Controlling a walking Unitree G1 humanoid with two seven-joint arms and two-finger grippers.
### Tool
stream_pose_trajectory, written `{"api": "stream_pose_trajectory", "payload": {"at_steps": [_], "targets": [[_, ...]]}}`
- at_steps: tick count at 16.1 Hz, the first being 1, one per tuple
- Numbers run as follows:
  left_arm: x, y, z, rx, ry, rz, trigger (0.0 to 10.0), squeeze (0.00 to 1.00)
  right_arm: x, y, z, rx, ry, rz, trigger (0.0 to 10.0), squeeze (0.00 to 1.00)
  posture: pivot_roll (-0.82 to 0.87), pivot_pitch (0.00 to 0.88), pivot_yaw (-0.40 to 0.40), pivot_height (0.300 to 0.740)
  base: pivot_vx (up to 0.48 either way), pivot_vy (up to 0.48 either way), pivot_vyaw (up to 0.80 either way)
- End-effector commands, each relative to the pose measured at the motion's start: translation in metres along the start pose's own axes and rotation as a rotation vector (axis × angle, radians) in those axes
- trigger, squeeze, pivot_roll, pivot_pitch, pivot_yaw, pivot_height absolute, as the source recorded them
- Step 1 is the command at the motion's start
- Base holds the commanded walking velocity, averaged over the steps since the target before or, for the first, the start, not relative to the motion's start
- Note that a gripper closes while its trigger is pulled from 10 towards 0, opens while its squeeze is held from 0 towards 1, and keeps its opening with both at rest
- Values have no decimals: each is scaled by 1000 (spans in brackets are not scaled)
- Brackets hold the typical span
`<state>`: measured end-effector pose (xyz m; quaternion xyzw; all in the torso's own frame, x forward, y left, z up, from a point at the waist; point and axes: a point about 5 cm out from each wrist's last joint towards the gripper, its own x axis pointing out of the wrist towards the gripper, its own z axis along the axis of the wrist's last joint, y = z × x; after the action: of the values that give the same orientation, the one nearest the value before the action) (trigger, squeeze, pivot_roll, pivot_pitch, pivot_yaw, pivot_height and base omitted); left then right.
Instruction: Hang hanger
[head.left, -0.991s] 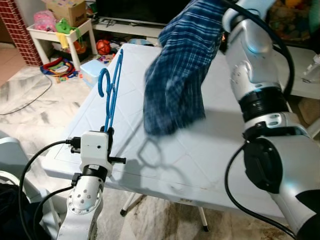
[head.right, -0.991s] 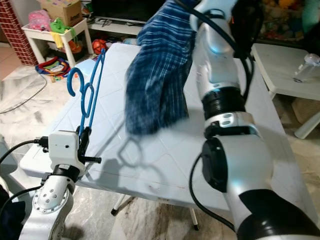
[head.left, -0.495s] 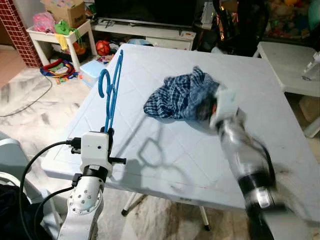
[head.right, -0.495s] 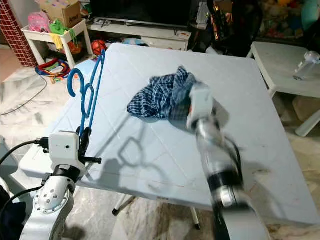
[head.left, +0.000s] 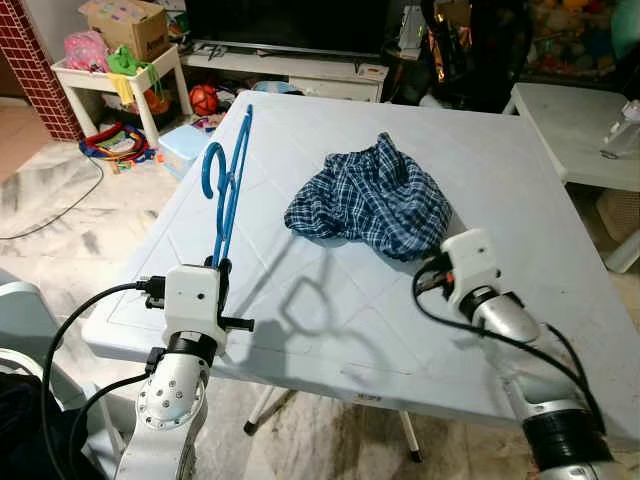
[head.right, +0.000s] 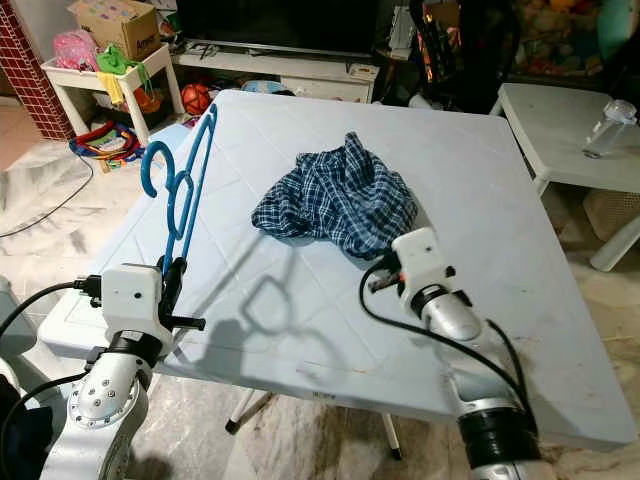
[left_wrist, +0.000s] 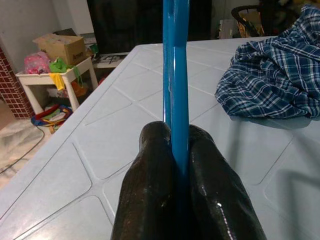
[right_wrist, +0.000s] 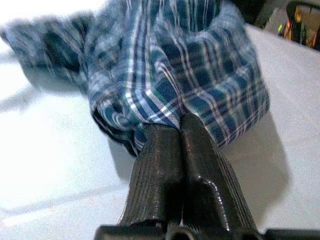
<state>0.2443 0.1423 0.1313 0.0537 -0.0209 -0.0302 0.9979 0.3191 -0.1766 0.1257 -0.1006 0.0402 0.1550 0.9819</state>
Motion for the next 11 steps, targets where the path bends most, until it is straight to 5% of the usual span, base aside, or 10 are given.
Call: {"api": "stream_pose_trajectory", "payload": {"at_steps": [1,2,3,5,6,9,11], "targets": [[-4,-2,-12,-4,67,-7,10000,0,-4,0,4,28,-10,-4,10000,1000,45,76,-39,740,0,0,0],[-5,-2,-13,-5,70,-5,10000,0,-6,3,3,63,-9,8,10000,1000,45,76,-41,740,0,0,0],[-5,-2,-14,-4,72,-4,10000,0,-8,3,3,77,-10,-18,10000,0,45,77,-41,740,0,0,0],[-6,-2,-15,-6,76,-4,10000,0,-9,3,5,98,-17,-49,10000,0,44,77,-42,740,0,0,0],[-5,-2,-15,-7,76,-5,10000,0,-10,7,3,103,-11,-25,10000,1000,41,76,-38,740,0,0,0],[-3,-1,-15,-5,74,-7,10000,0,-13,9,3,-84,-26,-89,10000,1000,40,74,-33,740,0,0,0],[-3,-1,-16,-5,75,-7,10000,0,-17,10,2,133,-14,-53,10000,1000,41,70,-30,740,0,0,0]]}}
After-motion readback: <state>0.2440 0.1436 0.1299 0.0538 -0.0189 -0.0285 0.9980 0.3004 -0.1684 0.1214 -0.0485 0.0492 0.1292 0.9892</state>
